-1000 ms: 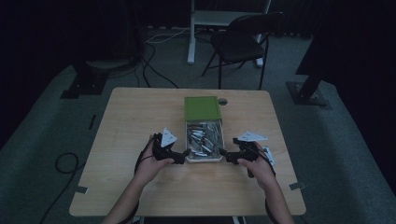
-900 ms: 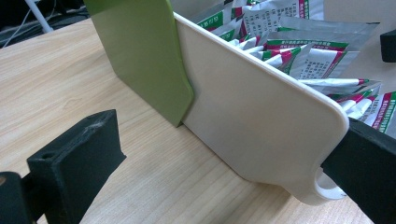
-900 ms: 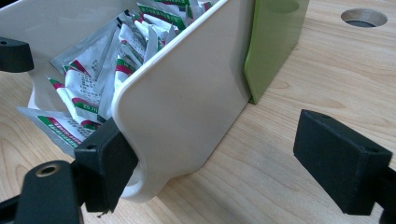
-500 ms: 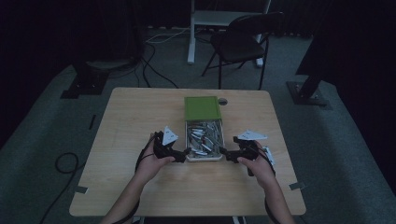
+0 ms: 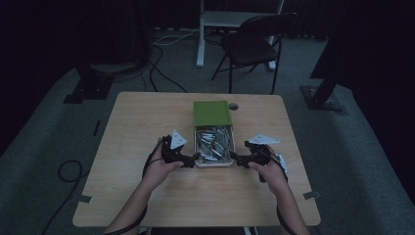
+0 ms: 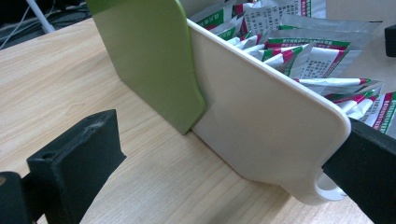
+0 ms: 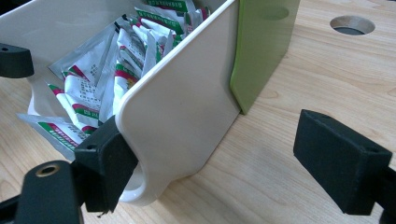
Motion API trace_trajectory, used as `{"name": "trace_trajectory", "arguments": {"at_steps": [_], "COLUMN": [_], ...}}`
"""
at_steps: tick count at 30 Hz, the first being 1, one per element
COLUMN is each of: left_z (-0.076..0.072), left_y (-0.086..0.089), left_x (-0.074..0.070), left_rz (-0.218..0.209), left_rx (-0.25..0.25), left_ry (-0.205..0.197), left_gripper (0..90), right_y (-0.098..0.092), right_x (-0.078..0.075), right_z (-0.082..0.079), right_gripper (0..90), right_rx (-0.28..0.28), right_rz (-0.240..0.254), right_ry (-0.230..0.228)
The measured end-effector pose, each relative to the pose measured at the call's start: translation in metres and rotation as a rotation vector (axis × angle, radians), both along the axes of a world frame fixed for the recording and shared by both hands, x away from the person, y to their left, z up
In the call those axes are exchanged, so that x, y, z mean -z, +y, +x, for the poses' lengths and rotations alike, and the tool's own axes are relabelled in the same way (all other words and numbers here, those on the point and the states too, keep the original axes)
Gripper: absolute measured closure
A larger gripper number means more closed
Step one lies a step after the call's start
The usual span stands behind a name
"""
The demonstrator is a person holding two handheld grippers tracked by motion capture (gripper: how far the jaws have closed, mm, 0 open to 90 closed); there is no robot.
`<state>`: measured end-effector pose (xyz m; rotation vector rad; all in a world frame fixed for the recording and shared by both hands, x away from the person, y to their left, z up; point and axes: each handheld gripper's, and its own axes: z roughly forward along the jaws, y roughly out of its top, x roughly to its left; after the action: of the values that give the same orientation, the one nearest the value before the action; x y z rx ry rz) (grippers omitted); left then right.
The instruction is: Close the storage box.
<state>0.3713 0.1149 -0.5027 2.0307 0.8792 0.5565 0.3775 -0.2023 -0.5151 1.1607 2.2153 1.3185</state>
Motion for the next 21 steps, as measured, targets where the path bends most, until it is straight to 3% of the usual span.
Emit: {"name": "trace_trajectory", "arguments": {"at_steps": [21], "left_z": [0.012], "left_y": [-0.001], "left_x": [0.0], "left_rz": [-0.005], "left_rx": [-0.015], "left_ry": [0.007], "left_gripper": [1.7], "right_y": [0.005], "right_x": [-0.005], "right_z": [0.011], "right_gripper": [15.2], "right_rx": [0.021], "right_rz": [0.001], "right_ry": [-0.004]}}
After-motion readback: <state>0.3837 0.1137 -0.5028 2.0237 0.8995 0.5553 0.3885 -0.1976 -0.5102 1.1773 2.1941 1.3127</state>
